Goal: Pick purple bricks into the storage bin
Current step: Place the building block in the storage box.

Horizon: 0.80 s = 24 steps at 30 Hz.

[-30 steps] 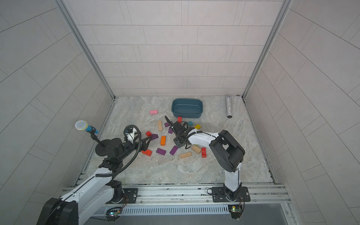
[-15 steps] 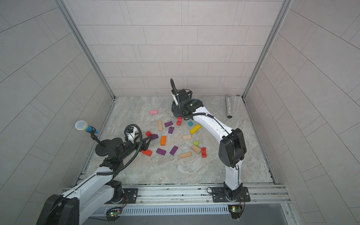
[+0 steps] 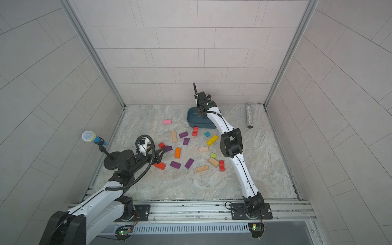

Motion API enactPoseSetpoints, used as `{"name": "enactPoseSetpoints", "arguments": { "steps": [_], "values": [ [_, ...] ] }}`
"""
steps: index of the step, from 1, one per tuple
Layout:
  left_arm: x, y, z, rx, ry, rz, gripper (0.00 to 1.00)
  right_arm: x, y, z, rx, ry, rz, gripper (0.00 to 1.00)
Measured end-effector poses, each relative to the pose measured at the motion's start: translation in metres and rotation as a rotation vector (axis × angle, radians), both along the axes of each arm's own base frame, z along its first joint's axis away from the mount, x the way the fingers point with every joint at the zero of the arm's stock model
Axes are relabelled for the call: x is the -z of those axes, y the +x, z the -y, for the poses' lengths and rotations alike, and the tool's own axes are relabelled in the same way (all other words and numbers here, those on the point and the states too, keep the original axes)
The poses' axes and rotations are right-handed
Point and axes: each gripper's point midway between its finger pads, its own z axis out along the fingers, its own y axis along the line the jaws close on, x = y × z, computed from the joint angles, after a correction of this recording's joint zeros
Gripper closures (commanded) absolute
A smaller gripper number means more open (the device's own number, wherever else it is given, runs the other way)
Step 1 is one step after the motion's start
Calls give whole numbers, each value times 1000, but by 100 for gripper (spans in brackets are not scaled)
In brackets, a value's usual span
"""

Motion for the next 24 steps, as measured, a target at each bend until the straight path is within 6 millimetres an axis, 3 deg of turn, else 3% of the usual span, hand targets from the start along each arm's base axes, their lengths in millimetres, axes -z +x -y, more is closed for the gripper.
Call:
{"name": "enactPoseSetpoints", "arguments": {
  "steps": [10,18,22,24],
  "values": [
    [5,2,0,-3,5,-14,0,14,-4,-3,-4,32,-44,100],
    [3,2,1,-3,4,-7,0,47,-7,-4,6,35,-98,100],
    [3,3,1,-4,4,-7,0,47,-5,-4,10,42,-94,100],
    [3,2,1,-3,4,-6,0,47,-5,-4,10,43,-93,93]
  ]
}}
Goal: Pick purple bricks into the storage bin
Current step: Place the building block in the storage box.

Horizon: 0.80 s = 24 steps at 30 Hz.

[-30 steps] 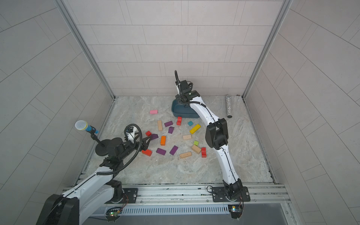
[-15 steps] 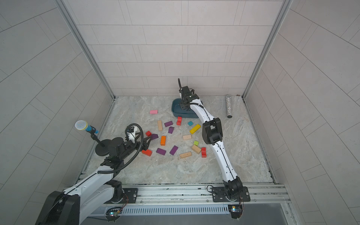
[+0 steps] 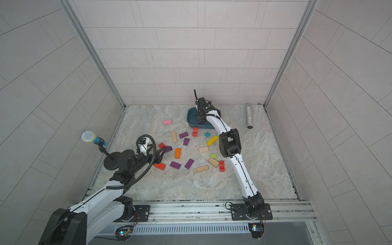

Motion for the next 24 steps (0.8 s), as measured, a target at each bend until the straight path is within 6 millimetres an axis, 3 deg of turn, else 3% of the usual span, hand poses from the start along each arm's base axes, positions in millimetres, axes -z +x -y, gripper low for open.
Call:
{"name": "enactPoseSetpoints", "arguments": {
  "steps": [8,17,21,24],
  "values": [
    [0,0,1,1,1,0,0,0,1,1,8,2,3,50],
    [-2,-1,1,3,0,6,0,-4,1,6,13,-22,8,23],
    [-7,-1,1,1,-3,24,0,-24,0,8,13,-32,27,18],
    [-12,-2,0,-2,-4,40,0,-59,-4,10,9,-27,63,14]
  ]
}}
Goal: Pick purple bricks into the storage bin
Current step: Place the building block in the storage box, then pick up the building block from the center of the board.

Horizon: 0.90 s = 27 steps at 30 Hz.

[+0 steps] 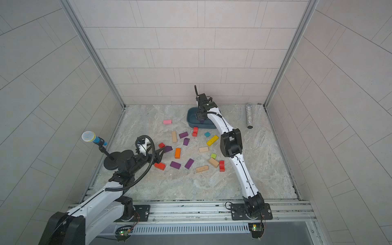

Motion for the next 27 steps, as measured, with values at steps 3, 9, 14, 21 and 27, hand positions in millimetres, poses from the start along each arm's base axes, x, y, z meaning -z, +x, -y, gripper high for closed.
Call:
{"name": "enactPoseSetpoints", "arguments": {
  "steps": [3,9,14,21,27],
  "values": [
    [-5,-1,-2,-8,0,14,0,-50,-7,0,-10,18,60,11],
    [-6,-3,-4,-16,7,14,0,-140,-35,-4,-55,52,167,17],
    [-7,-6,-5,-22,10,15,0,-150,-81,-25,-148,62,111,19],
    [-7,-7,-8,-36,14,9,0,-98,-179,-83,-322,69,-44,18],
    [-7,-6,-9,-42,15,9,0,-44,-209,-102,-311,80,-118,25]
  ]
}}
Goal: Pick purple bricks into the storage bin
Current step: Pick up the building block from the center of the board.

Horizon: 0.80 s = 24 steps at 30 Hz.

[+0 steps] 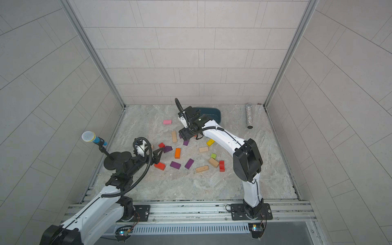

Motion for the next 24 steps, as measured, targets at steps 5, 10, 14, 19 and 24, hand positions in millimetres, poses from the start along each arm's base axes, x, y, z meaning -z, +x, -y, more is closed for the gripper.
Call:
{"name": "enactPoseSetpoints", "arguments": {
  "steps": [5,10,14,19,24],
  "values": [
    [1,0,0,0,1,-3,0,46,16,-3,164,10,-37,25],
    [1,0,0,0,1,-4,0,86,21,-19,299,29,-57,26],
    [2,1,0,-2,2,-7,0,96,21,-24,404,55,-50,26],
    [2,1,-1,-4,3,-7,0,92,29,-20,514,91,-20,26],
    [2,1,0,-4,3,-7,0,98,35,-16,576,95,-9,26]
  ]
}}
